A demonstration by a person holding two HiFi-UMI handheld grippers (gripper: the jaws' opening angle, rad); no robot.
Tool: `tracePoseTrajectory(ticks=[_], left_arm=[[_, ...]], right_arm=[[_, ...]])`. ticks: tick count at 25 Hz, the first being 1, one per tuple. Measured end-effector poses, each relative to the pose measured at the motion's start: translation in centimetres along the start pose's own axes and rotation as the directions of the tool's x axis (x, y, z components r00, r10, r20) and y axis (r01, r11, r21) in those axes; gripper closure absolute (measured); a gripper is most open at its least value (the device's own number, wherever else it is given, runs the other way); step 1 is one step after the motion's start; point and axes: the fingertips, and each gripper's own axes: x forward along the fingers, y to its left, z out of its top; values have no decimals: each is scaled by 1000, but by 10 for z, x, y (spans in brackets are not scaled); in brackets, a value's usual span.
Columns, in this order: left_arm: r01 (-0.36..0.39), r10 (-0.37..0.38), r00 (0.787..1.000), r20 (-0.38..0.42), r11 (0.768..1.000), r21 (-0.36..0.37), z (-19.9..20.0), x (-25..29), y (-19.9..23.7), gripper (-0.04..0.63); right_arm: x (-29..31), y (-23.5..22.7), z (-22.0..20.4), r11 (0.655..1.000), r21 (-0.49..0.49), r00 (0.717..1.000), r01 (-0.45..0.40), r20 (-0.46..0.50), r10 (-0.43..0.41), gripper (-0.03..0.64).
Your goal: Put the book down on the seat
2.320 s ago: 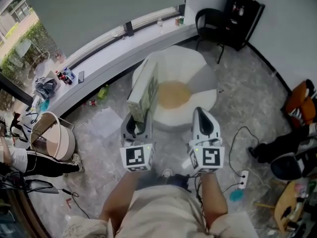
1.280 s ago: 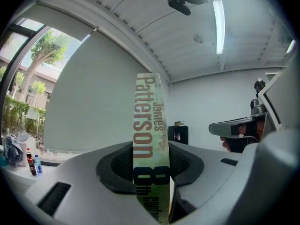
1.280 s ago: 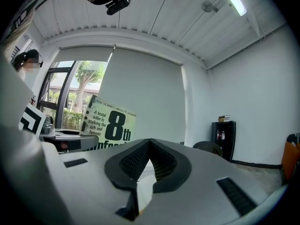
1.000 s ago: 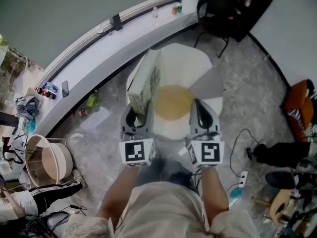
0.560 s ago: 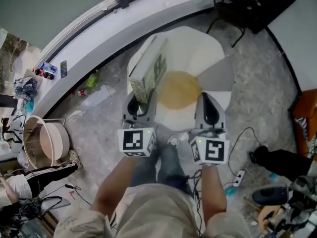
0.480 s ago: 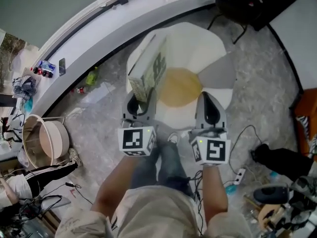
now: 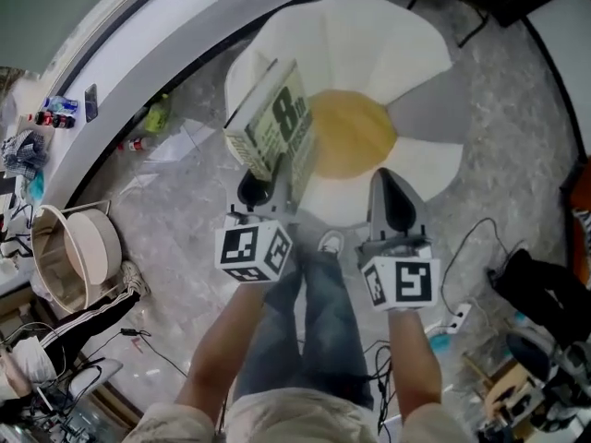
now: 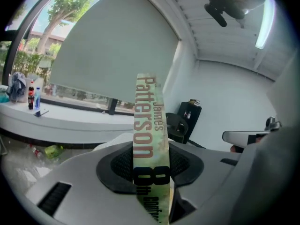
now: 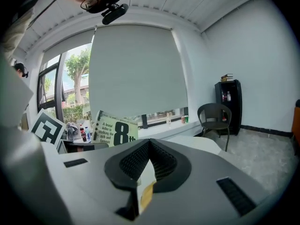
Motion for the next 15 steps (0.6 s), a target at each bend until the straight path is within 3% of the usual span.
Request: tracePoseTrajectory(ticks=[8,12,15], left_arm=[[8,-12,1000,-26,989,-151,-113,69,58,437],[-2,-6,1000,-24,955,-296,-166,92,87,437],[-4,-6,1000,-28,944,-329,-197,108,106,437]], right_arm=[[46,-16,-107,1000,1,999,7,-51,-7,614],[58,-17,-157,1000,4,997,6,-79,-5,614],[72,-15,-186,1000,21,996,5,-93,-3,614]])
